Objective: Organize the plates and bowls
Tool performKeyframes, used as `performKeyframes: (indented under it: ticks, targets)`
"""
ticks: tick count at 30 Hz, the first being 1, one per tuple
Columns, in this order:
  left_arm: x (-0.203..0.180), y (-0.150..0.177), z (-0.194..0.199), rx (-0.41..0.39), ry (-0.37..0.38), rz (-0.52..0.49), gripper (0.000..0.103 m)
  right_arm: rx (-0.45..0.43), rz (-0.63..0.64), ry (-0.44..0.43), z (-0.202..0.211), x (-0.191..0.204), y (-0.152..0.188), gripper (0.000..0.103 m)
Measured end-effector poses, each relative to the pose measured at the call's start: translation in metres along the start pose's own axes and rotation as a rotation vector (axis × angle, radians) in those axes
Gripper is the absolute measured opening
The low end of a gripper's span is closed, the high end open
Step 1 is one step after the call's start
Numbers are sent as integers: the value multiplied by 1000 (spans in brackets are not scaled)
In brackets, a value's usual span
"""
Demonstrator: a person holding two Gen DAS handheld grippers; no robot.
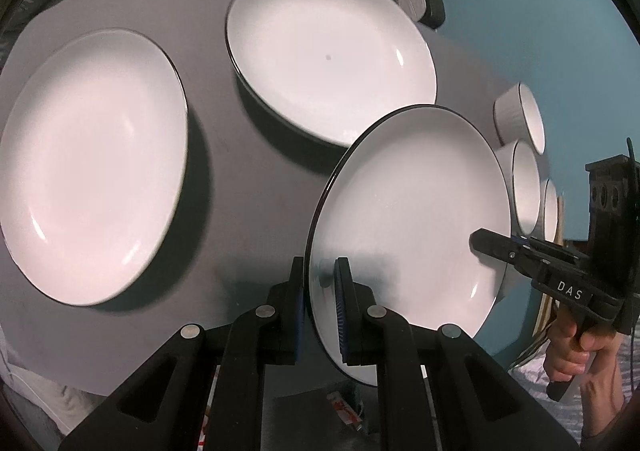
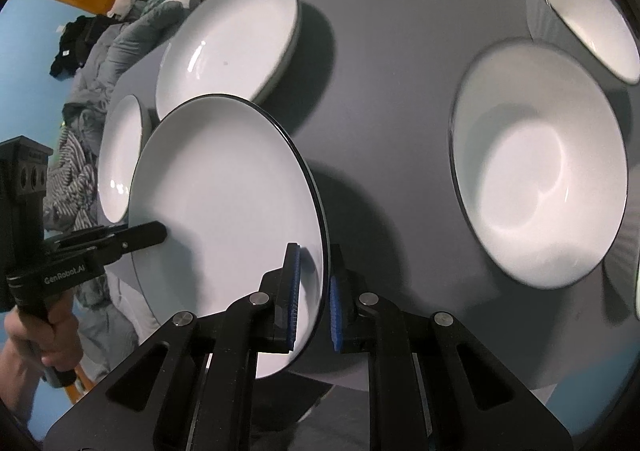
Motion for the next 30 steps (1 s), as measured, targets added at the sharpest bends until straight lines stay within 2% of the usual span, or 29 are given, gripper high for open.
performKeyframes:
  ticks: [21, 30]
  targets:
    - [29, -90, 17, -64, -59, 54, 15, -3, 73, -20, -11, 27, -82, 12]
    - [29, -125, 14, -45, -105, 76, 16, 31, 61, -45, -22, 25, -117, 12]
Point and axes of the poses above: each gripper's, at about its wrist camera, not at the fingertips, and z roughly against the way its jaws point, x to its left, y to its underside, the point moved 3 cm from there along -z, roughly the way its jaws point, and after that the axes turned 11 degrees about -y, right-handed, at the moved point
